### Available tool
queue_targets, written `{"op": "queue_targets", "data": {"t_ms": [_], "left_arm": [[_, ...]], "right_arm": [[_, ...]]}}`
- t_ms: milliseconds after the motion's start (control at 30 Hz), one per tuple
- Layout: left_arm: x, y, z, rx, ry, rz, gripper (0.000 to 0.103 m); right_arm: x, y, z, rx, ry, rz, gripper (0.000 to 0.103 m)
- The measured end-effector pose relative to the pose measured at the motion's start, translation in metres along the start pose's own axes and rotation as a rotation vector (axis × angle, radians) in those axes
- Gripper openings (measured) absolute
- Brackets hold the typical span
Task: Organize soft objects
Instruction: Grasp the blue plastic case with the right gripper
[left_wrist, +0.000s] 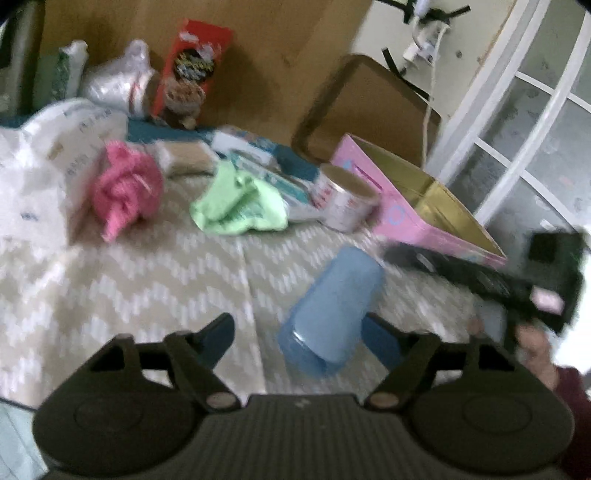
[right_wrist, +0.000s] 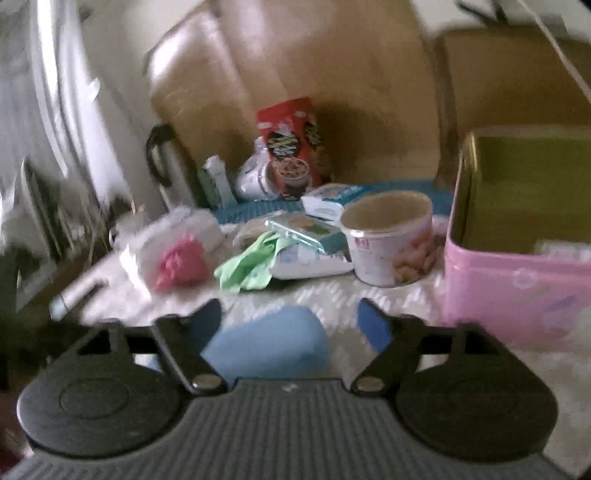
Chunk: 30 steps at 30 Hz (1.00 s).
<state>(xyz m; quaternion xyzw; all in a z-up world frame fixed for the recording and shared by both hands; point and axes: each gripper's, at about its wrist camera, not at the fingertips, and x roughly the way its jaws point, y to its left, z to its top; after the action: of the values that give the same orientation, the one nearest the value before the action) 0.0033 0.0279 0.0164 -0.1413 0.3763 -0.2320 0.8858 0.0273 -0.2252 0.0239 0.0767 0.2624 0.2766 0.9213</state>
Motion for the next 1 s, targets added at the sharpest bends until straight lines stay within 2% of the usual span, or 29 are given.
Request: {"op": "queue_targets", "data": {"t_ms": [33,67,100,167,233,367,400,433,500,600,700,767,800,833,900,1000], "left_arm": [[0.002,-0.002,-0.001,0.003,0.018,-0.019,0.064],[0.005,-0.006,-0.002,0.013,0.032,-0.03,0.062],[0.008,-0.009,-0.003,0.026,0.04,-0.031,0.059],[0.012,-0.014,-0.003,0.047,0.04,-0.004,0.059],[0.013,-0.013,-0.002,0.061,0.022,0.023,0.059],[0.01,0.006,0.006,-0.01,-0.002,0.035,0.059],[0.009,0.01,0.007,-0.027,-0.008,0.032,0.063],[0.007,0.014,0.008,-0.034,-0.016,0.026,0.069],[0.003,0.016,0.011,-0.027,-0.041,0.032,0.08],[0.001,0.01,0.018,0.028,-0.07,0.05,0.086],[0.01,0.007,0.023,0.051,-0.059,0.05,0.093],[0.024,0.004,0.024,0.059,-0.028,0.04,0.09],[0.032,0.003,0.023,0.067,-0.004,0.039,0.081],[0.039,0.001,0.021,0.073,0.021,0.044,0.078],[0.042,-0.001,0.016,0.08,0.019,0.019,0.077],[0.041,-0.007,0.015,0.102,0.011,0.029,0.076]], "right_arm": [[0.006,-0.006,0.004,0.057,0.006,0.014,0.051],[0.013,-0.01,0.007,0.103,0.017,0.023,0.036],[0.019,-0.013,0.007,0.144,0.034,0.024,0.031],[0.033,-0.019,0.004,0.214,0.064,0.002,0.03],[0.03,-0.022,-0.001,0.275,0.053,0.031,0.03],[0.003,-0.014,-0.019,0.284,0.055,0.051,0.032],[-0.002,-0.012,-0.024,0.276,0.058,0.068,0.04],[-0.011,-0.006,-0.031,0.255,0.051,0.083,0.055],[-0.025,0.007,-0.04,0.182,0.034,0.071,0.069],[-0.037,0.025,-0.05,0.003,0.028,0.007,0.073],[-0.026,0.036,-0.053,-0.104,0.066,-0.02,0.074],[-0.016,0.036,-0.053,-0.139,0.084,-0.011,0.074],[-0.011,0.036,-0.053,-0.152,0.094,-0.011,0.074],[-0.004,0.039,-0.054,-0.17,0.113,-0.018,0.074],[0.002,0.047,-0.057,-0.219,0.116,-0.037,0.073],[0.008,0.058,-0.063,-0.277,0.099,-0.078,0.069]]}}
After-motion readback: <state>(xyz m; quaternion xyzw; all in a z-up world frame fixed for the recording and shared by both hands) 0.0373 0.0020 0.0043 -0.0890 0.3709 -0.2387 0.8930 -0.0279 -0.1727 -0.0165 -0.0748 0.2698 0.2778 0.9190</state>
